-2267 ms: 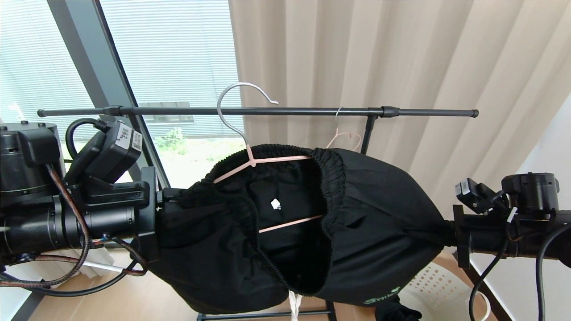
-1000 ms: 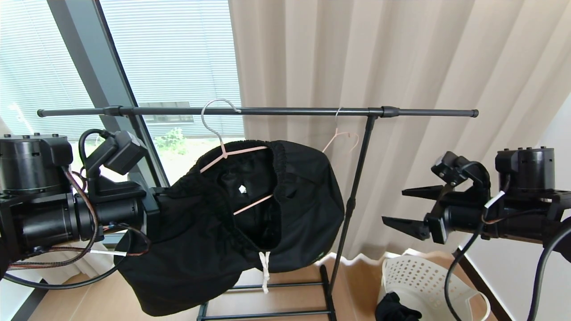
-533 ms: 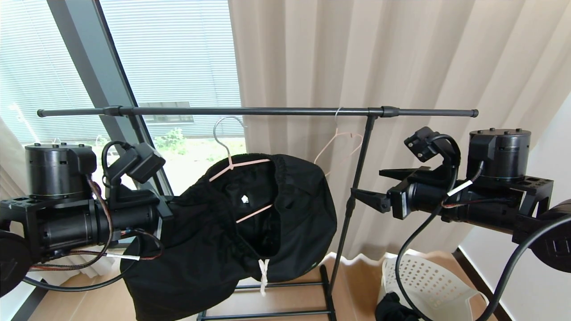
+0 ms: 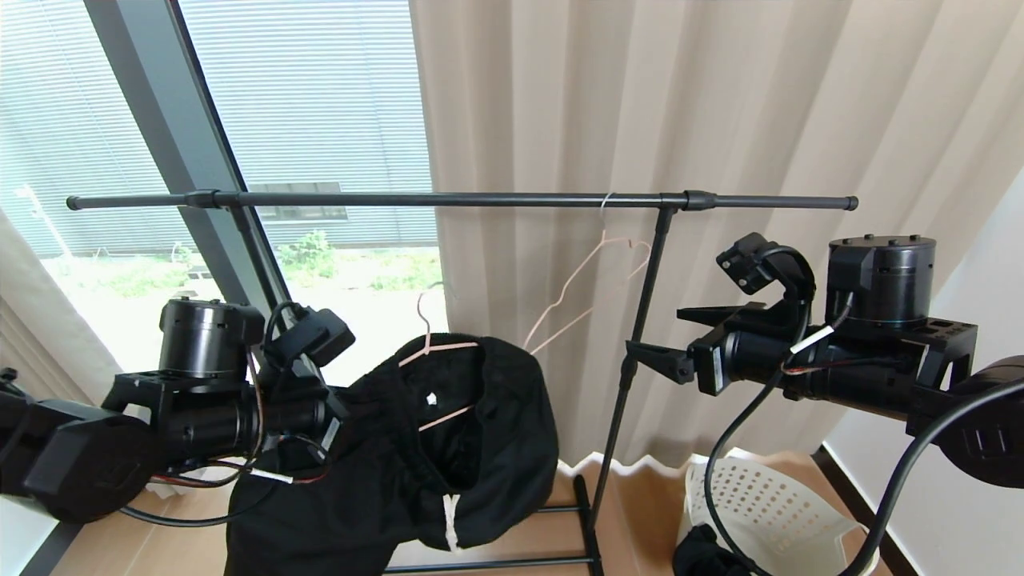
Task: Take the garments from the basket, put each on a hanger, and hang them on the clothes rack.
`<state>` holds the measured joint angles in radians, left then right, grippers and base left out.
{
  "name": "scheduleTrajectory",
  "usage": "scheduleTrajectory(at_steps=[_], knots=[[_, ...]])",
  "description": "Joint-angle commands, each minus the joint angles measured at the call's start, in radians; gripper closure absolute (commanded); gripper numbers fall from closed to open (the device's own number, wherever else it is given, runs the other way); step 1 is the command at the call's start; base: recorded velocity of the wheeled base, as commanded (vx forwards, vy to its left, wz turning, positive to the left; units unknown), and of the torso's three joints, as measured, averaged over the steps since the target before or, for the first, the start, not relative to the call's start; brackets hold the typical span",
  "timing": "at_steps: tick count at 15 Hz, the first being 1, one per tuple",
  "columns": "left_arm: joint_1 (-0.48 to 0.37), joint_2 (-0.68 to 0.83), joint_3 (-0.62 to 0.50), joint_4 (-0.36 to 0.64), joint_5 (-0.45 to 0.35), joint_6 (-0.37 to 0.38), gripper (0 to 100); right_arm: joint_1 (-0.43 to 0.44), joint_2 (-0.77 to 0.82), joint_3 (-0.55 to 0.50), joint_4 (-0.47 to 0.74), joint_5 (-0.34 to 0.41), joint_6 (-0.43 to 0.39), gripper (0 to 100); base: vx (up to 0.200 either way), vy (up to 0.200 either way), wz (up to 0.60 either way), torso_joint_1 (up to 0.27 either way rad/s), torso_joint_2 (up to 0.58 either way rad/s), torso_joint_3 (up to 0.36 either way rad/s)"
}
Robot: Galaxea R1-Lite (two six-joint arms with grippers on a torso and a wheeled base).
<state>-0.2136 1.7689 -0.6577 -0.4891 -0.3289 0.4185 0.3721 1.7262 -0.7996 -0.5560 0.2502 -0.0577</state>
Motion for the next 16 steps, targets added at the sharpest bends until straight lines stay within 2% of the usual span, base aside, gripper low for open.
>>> scheduleTrajectory(at_steps=[1, 3, 7, 8, 9, 11, 16], knots=[[-0.016, 0.11, -0.01, -0.006, 0.034, 0.02, 100, -0.001, 0.018, -0.004, -0.001, 0.0, -0.001, 0, 0.0, 0.0, 0.0, 0.0, 0.0, 0.0], [-0.016, 0.165, -0.046, -0.008, 0.117, 0.023, 100, -0.001, 0.021, -0.004, -0.001, 0.0, 0.001, 0, 0.0, 0.0, 0.0, 0.0, 0.0, 0.0], [-0.013, 0.213, -0.129, -0.022, 0.16, -0.001, 100, -0.001, 0.024, -0.006, -0.001, 0.0, -0.001, 0, 0.0, 0.0, 0.0, 0.0, 0.0, 0.0], [-0.016, 0.222, -0.158, -0.029, 0.185, -0.027, 100, -0.001, 0.024, -0.006, -0.001, 0.0, -0.001, 0, 0.0, 0.0, 0.0, 0.0, 0.0, 0.0], [-0.024, 0.245, -0.229, -0.031, 0.232, -0.109, 100, -0.001, 0.03, -0.006, -0.002, 0.0, -0.001, 0, 0.0, 0.0, 0.0, 0.0, 0.0, 0.0], [-0.039, 0.276, -0.332, -0.029, 0.237, -0.188, 100, -0.001, 0.035, -0.006, -0.002, 0.0, 0.001, 0, 0.0, 0.0, 0.0, 0.0, 0.0, 0.0], [-0.046, 0.343, -0.499, -0.031, 0.235, -0.199, 100, -0.001, 0.035, -0.006, -0.002, 0.0, 0.001, 0, 0.0, 0.0, 0.0, 0.0, 0.0, 0.0]])
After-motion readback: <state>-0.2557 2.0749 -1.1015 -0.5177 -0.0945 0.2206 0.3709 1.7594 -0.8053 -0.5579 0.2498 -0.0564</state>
